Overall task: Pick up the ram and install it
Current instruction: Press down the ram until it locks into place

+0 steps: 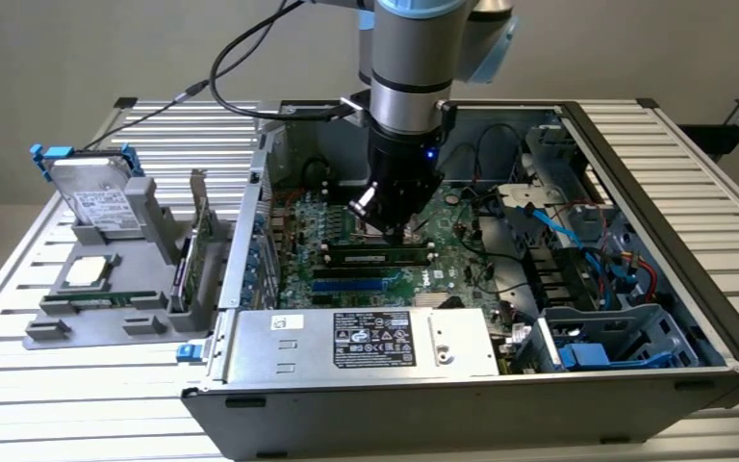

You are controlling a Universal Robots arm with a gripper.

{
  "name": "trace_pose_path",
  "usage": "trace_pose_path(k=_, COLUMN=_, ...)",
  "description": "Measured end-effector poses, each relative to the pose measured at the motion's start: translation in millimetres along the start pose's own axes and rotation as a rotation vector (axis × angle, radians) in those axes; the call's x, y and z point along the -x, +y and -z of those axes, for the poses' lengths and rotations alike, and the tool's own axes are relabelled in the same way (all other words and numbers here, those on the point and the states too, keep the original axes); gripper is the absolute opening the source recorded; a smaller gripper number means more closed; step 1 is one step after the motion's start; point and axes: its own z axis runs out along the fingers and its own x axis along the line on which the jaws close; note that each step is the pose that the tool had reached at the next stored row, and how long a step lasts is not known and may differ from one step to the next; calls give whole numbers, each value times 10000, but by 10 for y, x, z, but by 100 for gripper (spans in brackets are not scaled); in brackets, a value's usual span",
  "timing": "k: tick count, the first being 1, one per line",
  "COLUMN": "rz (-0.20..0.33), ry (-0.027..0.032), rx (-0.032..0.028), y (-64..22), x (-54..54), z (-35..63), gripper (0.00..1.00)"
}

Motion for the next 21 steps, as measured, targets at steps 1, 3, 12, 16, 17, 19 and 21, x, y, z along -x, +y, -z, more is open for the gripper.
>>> trace_pose_path(k=1, rz=-127, ry=-13, rx=-6, y=0, x=0, z=0, gripper=10)
trace_pose_path(k=3, rz=-389, ry=-23, rx=-12, y=0, x=0, z=0, gripper=10)
trace_pose_path(k=12, rz=-1771, ry=-10, rx=6, y=0, x=0, z=0, gripper=10)
trace_pose_path(k=16, rz=-2363, ry=2, rx=16, y=0, x=-1, z=1, gripper=10)
trace_pose_path(k=17, rz=-2503, ry=4, rx=19, y=0, x=0, z=0, gripper=10)
trace_pose_path(k=19, rz=-2788, ry=8, rx=23, y=0, x=0, z=0, gripper=10)
trace_pose_path(k=21, rz=-3075, ry=13, rx=29, y=0, x=0, z=0, gripper=10)
